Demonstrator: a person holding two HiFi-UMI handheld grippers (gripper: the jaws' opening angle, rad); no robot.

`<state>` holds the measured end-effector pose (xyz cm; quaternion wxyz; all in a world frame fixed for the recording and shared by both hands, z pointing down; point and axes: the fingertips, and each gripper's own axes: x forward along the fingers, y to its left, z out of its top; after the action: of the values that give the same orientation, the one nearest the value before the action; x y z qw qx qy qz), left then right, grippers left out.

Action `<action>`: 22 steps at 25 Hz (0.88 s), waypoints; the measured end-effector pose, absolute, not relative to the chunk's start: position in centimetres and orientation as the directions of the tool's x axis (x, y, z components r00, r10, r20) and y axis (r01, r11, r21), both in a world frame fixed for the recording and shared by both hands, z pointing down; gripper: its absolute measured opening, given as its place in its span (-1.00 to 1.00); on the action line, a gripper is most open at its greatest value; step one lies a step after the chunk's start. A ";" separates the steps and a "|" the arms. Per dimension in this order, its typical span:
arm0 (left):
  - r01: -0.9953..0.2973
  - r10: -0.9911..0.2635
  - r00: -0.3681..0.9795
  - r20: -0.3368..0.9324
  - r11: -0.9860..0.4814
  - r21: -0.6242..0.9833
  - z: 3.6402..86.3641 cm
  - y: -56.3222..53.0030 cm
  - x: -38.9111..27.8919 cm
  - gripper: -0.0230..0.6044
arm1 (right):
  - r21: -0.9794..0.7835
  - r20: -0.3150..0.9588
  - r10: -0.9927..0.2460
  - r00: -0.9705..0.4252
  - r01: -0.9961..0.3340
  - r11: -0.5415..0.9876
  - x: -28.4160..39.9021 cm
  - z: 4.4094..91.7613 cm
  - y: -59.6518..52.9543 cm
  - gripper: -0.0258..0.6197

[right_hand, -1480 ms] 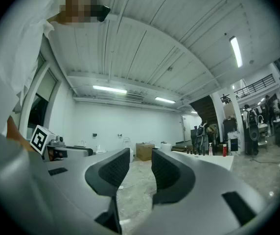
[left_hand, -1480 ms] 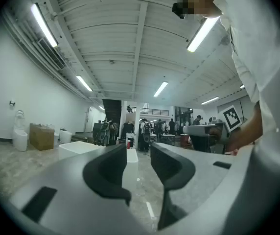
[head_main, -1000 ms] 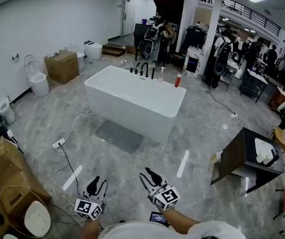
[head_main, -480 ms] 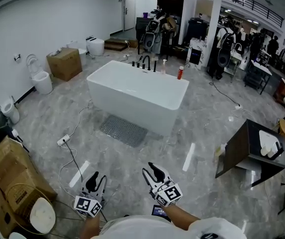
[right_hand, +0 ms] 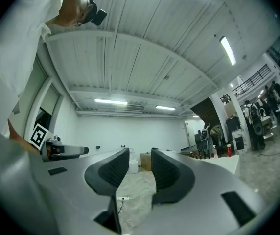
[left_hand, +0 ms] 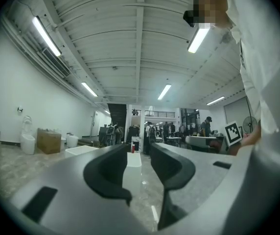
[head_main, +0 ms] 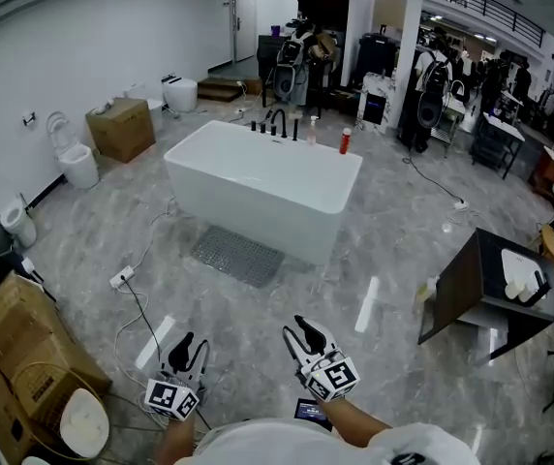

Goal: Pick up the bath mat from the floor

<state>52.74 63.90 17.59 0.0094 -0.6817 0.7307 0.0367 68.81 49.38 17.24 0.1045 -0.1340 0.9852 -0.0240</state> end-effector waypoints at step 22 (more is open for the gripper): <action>-0.996 -0.996 -0.070 -0.047 0.068 0.049 18.0 62.3 55.9 -0.46 | -0.090 -0.186 -0.268 -0.945 -0.255 0.963 71.9 18.4 48.0 -0.47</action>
<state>55.86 62.27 17.98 0.0005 -0.6817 0.7308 0.0342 71.90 48.00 18.42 0.0986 -0.1327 0.9857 -0.0325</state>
